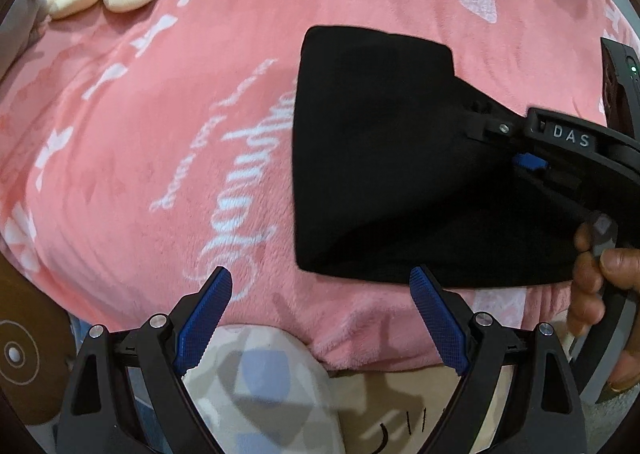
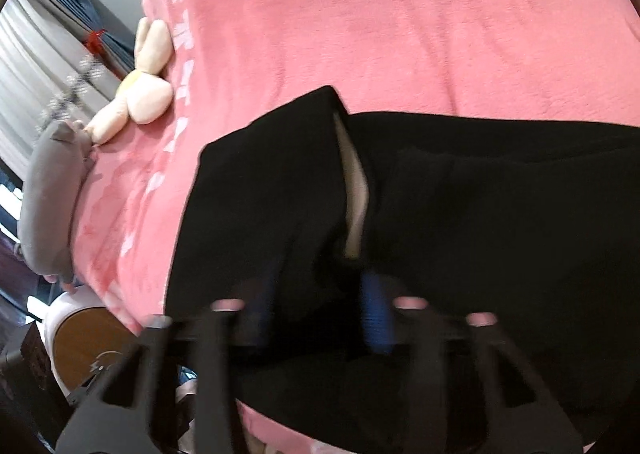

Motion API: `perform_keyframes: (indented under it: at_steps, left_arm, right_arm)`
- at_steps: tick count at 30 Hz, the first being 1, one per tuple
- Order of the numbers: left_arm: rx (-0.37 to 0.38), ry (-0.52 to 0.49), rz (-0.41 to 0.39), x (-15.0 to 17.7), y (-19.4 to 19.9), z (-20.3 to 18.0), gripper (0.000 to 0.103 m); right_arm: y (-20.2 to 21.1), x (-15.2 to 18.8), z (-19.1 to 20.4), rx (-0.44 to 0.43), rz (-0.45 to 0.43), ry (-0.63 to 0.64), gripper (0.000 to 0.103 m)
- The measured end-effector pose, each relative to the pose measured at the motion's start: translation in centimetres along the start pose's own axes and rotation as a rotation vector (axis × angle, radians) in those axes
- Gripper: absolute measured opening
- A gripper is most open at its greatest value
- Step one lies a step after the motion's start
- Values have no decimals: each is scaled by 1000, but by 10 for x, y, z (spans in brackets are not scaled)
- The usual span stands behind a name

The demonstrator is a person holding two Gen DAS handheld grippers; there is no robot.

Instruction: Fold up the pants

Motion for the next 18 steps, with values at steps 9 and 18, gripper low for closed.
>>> perform_keyframes:
  at_steps: [9,18]
  left_arm:
    - [9,42,17,11,2,11,88]
    - [43,77,42,24,-3,12,88]
  right_arm:
    - [-6,13,18,42,12,66,36]
    - [-14,18,4,-74,58,-32,35]
Point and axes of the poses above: each gripper's, at about its wrist camera, not at the fingertips, and y roughly against the way its jaws point, z to its left, x to its underside, the point moved 9 cm from there along -y, roughly the way its jaws point, and after that the axes turned 14 degrees about -y, right-handed, at the moved point
